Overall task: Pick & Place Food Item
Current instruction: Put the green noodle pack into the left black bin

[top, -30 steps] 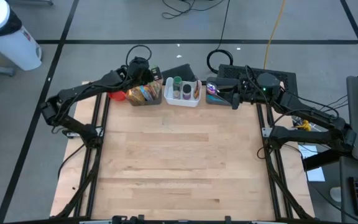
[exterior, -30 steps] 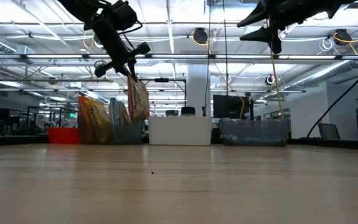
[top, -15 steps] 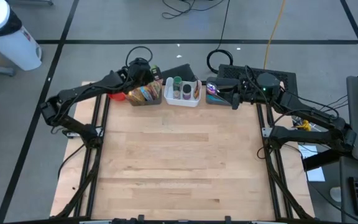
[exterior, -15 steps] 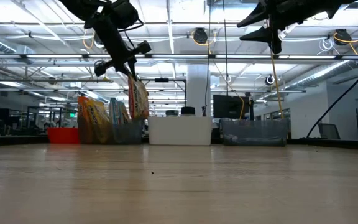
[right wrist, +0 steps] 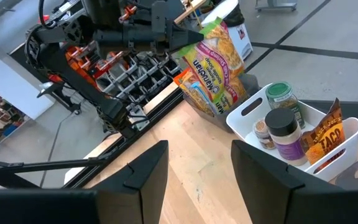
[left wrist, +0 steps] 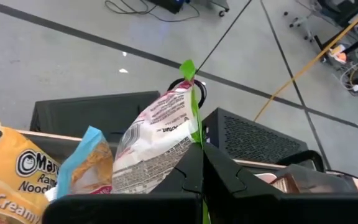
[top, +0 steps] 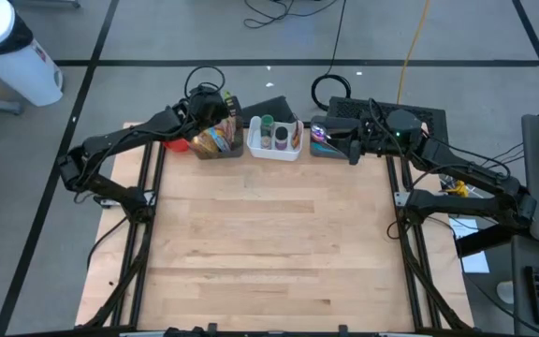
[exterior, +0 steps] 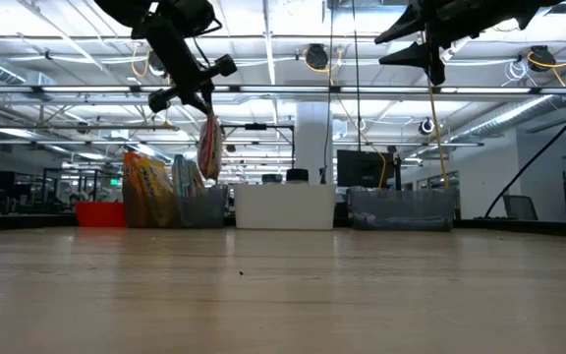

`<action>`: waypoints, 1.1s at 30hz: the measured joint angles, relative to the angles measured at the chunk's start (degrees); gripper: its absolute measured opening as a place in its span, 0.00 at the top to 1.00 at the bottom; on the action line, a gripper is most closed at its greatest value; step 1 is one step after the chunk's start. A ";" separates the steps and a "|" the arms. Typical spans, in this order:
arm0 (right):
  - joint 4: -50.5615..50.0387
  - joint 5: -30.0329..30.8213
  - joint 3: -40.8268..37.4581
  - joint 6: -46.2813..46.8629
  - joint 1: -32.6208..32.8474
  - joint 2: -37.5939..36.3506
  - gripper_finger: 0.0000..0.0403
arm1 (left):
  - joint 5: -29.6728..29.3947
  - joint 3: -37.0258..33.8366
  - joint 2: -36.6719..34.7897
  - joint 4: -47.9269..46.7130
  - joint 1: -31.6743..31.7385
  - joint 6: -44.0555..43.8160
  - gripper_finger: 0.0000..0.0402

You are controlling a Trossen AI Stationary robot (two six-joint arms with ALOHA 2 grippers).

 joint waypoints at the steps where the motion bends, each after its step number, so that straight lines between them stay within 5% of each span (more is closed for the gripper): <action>1: 0.01 0.00 0.02 0.00 0.00 0.15 0.58 | 0.20 0.00 -0.03 0.04 0.00 0.08 1.00; 33: 0.06 -0.48 0.04 0.66 0.00 1.94 0.58 | 0.60 0.00 5.20 -6.89 -0.34 -1.63 1.00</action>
